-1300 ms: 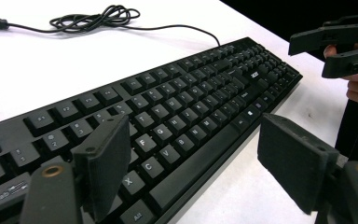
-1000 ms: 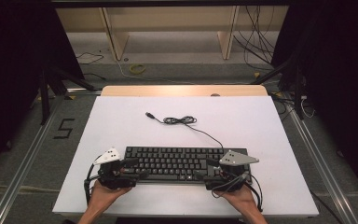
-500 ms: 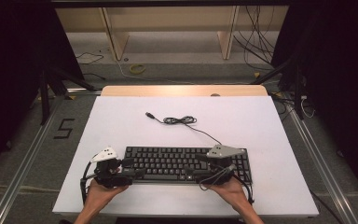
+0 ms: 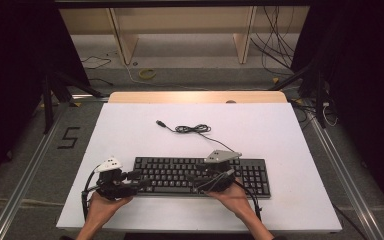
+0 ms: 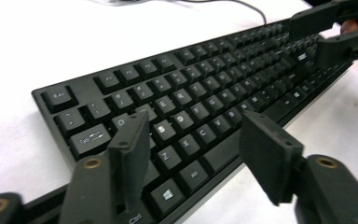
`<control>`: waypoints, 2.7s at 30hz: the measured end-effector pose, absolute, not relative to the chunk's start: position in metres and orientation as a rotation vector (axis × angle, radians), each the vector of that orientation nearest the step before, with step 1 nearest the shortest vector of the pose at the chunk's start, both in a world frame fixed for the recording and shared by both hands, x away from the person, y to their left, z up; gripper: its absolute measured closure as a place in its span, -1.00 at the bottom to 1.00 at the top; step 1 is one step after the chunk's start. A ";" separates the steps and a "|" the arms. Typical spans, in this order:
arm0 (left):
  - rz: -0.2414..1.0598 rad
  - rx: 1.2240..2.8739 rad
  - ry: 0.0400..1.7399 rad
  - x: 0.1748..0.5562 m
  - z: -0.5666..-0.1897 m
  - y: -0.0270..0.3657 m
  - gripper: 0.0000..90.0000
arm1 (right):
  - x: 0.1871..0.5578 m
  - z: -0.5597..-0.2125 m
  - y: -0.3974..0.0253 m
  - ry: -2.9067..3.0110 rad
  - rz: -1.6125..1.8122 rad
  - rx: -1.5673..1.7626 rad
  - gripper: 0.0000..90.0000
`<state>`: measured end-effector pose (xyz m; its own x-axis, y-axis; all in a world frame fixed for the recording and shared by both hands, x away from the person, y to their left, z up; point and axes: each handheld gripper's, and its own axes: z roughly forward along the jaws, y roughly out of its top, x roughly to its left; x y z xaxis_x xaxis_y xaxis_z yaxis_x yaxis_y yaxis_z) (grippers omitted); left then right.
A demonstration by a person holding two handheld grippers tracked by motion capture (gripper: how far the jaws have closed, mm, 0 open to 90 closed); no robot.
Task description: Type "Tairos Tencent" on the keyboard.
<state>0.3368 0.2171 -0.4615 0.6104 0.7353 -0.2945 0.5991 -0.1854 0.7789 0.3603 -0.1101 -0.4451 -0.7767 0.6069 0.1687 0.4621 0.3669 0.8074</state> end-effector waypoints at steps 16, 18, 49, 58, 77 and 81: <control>0.197 1.969 1.144 0.341 -0.469 0.222 0.67 | 0.382 -0.456 -0.067 2.567 1.305 0.959 0.64; 0.201 1.980 1.145 0.342 -0.469 0.222 0.76 | 0.383 -0.457 -0.061 2.576 1.291 0.956 0.70; 0.192 2.022 1.177 0.349 -0.477 0.227 0.98 | 0.404 -0.476 -0.025 2.620 1.185 0.992 1.00; 0.186 2.031 1.180 0.351 -0.479 0.226 0.98 | 0.404 -0.477 -0.024 2.622 1.182 0.989 1.00; 0.159 1.998 1.180 0.352 -0.476 0.228 0.95 | 0.402 -0.471 -0.030 2.589 1.247 1.009 0.86; 0.160 1.974 1.164 0.351 -0.474 0.228 0.90 | 0.401 -0.466 -0.034 2.577 1.283 1.012 0.78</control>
